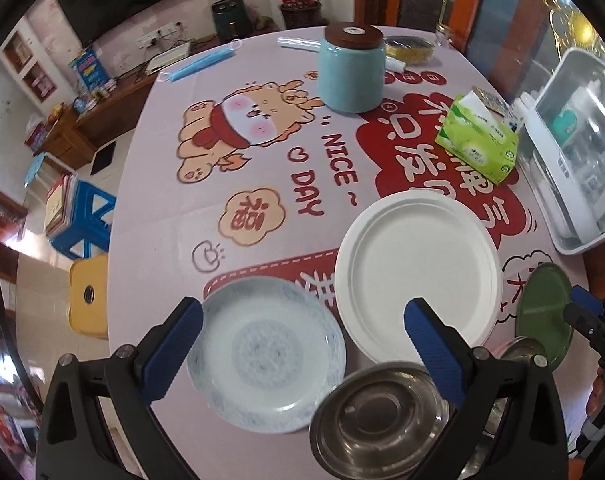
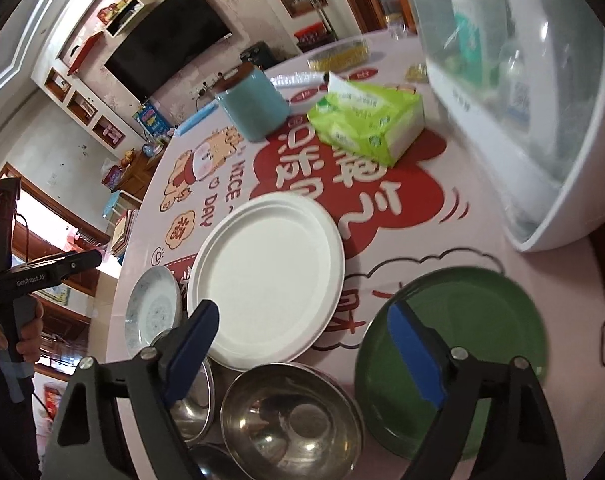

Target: Organize plates and bowls

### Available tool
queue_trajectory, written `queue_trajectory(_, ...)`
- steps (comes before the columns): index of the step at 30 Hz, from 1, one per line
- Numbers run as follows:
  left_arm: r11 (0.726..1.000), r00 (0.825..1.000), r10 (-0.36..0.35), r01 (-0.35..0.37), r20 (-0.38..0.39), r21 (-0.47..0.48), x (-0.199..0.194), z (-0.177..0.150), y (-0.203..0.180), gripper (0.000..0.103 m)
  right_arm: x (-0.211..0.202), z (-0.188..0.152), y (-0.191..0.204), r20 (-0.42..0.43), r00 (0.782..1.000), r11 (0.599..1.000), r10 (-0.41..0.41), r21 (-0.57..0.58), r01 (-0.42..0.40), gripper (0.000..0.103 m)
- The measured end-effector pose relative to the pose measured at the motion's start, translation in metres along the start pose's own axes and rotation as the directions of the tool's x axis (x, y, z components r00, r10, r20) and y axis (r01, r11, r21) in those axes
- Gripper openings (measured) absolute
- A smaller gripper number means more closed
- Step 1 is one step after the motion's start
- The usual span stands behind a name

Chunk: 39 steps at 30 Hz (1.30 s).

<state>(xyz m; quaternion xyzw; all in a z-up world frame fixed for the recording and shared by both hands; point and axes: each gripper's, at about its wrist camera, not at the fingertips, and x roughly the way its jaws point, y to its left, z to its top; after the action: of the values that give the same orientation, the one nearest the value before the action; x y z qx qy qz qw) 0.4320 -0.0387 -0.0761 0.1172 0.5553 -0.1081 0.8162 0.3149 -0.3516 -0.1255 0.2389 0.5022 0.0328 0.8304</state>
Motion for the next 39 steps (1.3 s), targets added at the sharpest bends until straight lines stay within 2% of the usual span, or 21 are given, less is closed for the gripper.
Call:
queue_trajectory(9,0.994,0.998,-0.064,0.064,-0.006,0.094,0.04,0.021,-0.015,0.1,0.038,-0.002,-0.019,-0.087,0.996,0.994,0.038,0.108,-0.029,0.075)
queue_trajectory(14,0.99,0.996,-0.088,0.091,-0.03,0.105,0.071,0.026,-0.02,0.096,0.057,-0.003,-0.026,-0.133,0.99,0.989,0.046,0.145,-0.026,0.065)
queue_trajectory(17,0.991,0.994,-0.091,0.097,-0.064,0.095,0.092,0.027,-0.021,0.092,0.067,-0.003,-0.027,-0.154,0.987,0.988,0.05,0.151,-0.027,0.062)
queue_trajectory(21,0.991,0.989,-0.1,0.109,-0.113,0.08,0.117,0.025,-0.02,0.08,0.077,-0.003,-0.029,-0.185,0.981,0.988,0.055,0.149,-0.027,0.057)
queue_trajectory(28,0.988,0.978,-0.113,0.129,-0.177,0.08,0.148,0.022,-0.026,0.069,0.089,-0.002,-0.026,-0.215,0.975,0.992,0.047,0.12,-0.022,0.051)
queue_trajectory(35,0.988,0.971,-0.067,0.096,-0.227,0.119,0.166,0.02,-0.036,0.068,0.095,0.0,-0.019,-0.241,0.97,0.998,0.031,0.062,-0.017,0.047)
queue_trajectory(39,0.987,0.968,-0.067,0.1,-0.241,0.128,0.172,0.02,-0.04,0.065,0.103,-0.001,-0.021,-0.274,0.961,0.998,0.032,0.066,-0.014,0.042)
